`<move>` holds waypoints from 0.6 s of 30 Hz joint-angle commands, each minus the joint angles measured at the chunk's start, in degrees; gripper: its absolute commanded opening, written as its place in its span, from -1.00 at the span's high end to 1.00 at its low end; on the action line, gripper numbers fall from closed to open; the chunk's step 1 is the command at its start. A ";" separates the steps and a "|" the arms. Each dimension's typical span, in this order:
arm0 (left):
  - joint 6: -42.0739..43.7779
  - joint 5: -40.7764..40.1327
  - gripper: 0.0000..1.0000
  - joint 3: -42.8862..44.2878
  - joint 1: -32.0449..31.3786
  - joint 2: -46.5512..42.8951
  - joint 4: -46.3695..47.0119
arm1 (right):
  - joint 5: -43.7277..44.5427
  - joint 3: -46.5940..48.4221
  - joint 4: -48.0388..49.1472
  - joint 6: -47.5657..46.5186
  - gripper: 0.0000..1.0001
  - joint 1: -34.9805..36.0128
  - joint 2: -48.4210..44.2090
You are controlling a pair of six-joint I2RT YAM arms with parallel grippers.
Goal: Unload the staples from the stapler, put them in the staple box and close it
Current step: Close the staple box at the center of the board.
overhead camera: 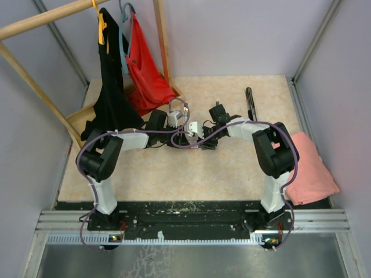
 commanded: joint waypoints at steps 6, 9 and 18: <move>-0.37 -1.72 -0.11 1.62 -0.15 1.72 -1.29 | -2.16 1.03 -0.94 -1.29 0.14 0.76 -0.08; -0.54 -1.70 -0.03 1.57 -0.19 1.94 -1.25 | -1.95 0.83 -0.48 -1.00 0.14 0.96 -0.27; -0.68 -1.68 -0.04 1.83 -0.15 2.44 -1.34 | -2.26 0.58 -0.30 -1.15 0.14 1.28 -0.71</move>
